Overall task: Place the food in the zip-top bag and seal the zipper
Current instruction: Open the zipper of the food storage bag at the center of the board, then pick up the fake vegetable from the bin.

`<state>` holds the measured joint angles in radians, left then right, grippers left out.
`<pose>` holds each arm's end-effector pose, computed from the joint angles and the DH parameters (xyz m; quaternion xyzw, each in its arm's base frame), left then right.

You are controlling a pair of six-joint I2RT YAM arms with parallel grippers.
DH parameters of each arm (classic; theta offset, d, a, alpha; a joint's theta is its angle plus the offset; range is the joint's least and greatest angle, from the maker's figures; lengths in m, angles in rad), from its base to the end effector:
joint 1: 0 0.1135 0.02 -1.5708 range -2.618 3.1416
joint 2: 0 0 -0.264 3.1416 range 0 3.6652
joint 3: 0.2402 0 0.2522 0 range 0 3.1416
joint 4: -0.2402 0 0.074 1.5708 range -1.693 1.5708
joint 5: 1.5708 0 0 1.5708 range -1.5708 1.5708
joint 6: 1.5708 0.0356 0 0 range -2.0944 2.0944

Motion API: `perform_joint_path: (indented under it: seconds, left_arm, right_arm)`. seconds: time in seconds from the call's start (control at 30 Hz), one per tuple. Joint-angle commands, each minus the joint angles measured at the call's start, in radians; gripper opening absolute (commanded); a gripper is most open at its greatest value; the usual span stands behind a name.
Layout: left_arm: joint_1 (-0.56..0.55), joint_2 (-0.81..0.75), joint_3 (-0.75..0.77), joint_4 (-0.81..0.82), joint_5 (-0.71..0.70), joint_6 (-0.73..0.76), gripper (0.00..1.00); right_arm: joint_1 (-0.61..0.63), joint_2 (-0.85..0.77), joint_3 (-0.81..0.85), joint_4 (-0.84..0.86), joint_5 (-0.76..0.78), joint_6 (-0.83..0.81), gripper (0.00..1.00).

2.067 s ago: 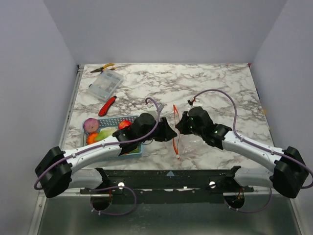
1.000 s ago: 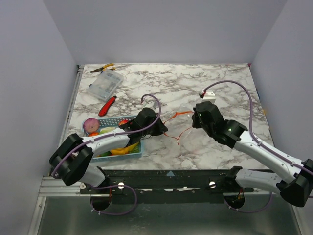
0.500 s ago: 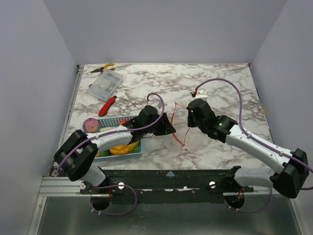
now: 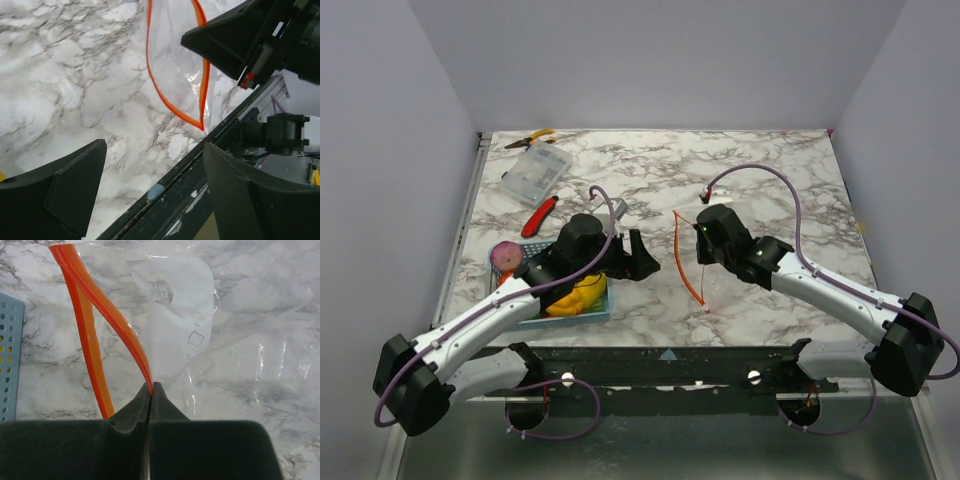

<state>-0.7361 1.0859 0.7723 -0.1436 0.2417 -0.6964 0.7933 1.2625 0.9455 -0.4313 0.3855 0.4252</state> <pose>0.1765 -0.1714 0.2806 0.0804 0.8413 -0.4216 0.3285 0.1988 0.1829 0.2729 -0.0894 0.8985 0.0805 0.4222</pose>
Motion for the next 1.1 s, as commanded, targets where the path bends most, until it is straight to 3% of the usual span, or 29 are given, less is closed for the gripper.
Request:
perform_joint_path:
  seconds: [0.0,0.23,0.47,0.73,1.07]
  left_arm:
    - [0.011,-0.153,0.035,-0.387,-0.177,0.105,0.83]
    - [0.025,-0.362,0.069,-0.772,-0.585,-0.058,0.93]
    - [0.028,-0.345,0.092,-1.048,-0.710,-0.351,0.95]
    - [0.029,-0.236,0.081,-1.071,-0.650,-0.463,0.99]
    - [0.035,-0.211,0.024,-0.958,-0.676,-0.440,0.99]
  right_arm:
    - [0.005,0.000,-0.025,0.034,-0.048,-0.008,0.01]
    - [0.005,-0.007,-0.031,0.046,-0.049,-0.011,0.01]
    - [0.004,0.015,-0.029,0.053,-0.077,-0.010,0.01]
    - [0.004,0.004,-0.051,0.062,-0.082,0.001,0.01]
    - [0.004,0.001,-0.056,0.068,-0.087,-0.005,0.01]
